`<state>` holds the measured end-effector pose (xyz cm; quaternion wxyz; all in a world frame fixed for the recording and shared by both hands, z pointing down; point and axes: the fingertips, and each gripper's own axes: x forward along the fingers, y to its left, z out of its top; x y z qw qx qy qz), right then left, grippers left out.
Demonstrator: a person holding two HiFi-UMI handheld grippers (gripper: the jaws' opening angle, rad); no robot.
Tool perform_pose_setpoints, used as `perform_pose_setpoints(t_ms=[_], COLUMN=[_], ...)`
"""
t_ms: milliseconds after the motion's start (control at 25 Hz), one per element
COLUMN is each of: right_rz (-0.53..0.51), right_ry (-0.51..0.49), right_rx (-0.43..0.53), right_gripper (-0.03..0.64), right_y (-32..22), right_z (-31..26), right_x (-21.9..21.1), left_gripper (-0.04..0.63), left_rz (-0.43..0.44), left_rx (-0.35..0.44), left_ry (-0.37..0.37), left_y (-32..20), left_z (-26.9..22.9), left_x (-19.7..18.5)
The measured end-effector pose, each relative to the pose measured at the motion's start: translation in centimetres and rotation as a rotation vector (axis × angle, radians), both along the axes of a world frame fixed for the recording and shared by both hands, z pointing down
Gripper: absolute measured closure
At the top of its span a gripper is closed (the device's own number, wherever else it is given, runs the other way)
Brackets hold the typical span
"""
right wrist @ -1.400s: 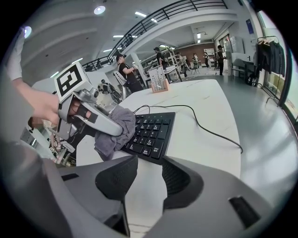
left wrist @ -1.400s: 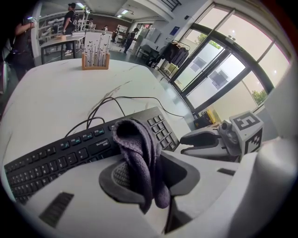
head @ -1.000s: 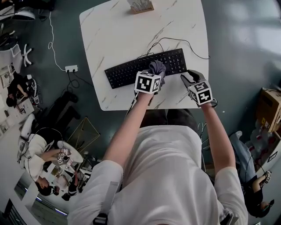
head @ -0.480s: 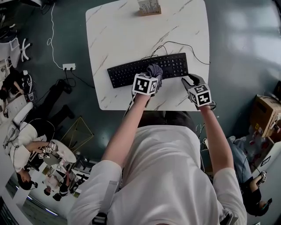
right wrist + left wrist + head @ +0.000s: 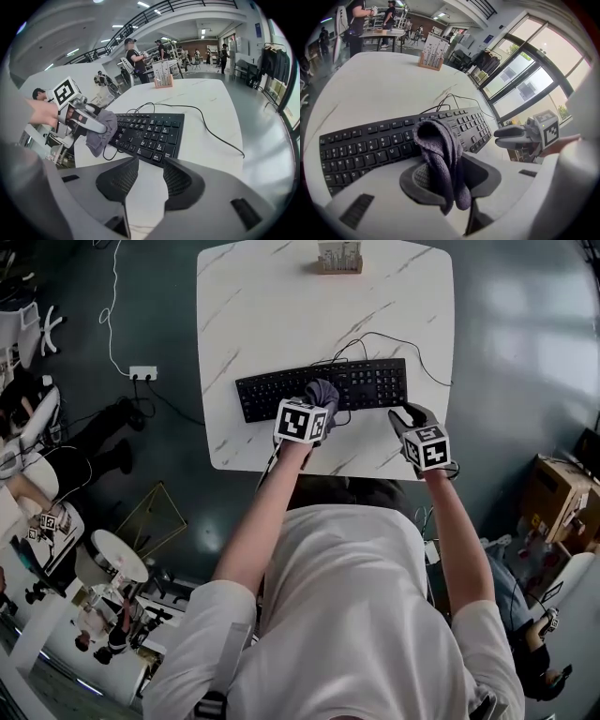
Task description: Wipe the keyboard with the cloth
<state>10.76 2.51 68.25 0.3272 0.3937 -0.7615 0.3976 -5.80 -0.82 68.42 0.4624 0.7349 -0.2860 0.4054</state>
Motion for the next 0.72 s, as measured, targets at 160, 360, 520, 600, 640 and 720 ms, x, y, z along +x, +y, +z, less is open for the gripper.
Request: perform_pose_setpoints(t_ms=[160,360,520,600,640,720], right_rz=[0.005,-0.015,-0.041,-0.051,-0.055,-0.063], right_ry=[-0.002,0.010,0.016,0.015,0.014,0.015], right_rx=[-0.007,-0.004,-0.004,-0.006,-0.006,-0.004], right_gripper=[0.456,0.456,0.456,0.456,0.456,0.456], right_y=[-0.2,-0.6,-0.6,-0.7,-0.8,-0.9], right_z=[-0.1,-0.4,-0.7,-0.7,-0.6,-0.6], right_x=[-0.2,-0.8,-1.4,-1.7,-1.8,-2.2], left_gripper=[0.476,0.476,0.476,0.476,0.476,0.476], left_rz=[-0.021,-0.045,-0.057,-0.067,-0.070,-0.079], left_rx=[-0.001,-0.015,-0.025,-0.029,-0.026,-0.021], left_ry=[0.006,0.014,0.013,0.013,0.013,0.013], left_y=[-0.2,0.2,0.3,0.2,0.0,-0.3], left_z=[-0.1,0.4,0.6,0.6,0.5,0.2], left_x=[-1.1,-2.5,-3.9,-4.6,-4.9,-5.7])
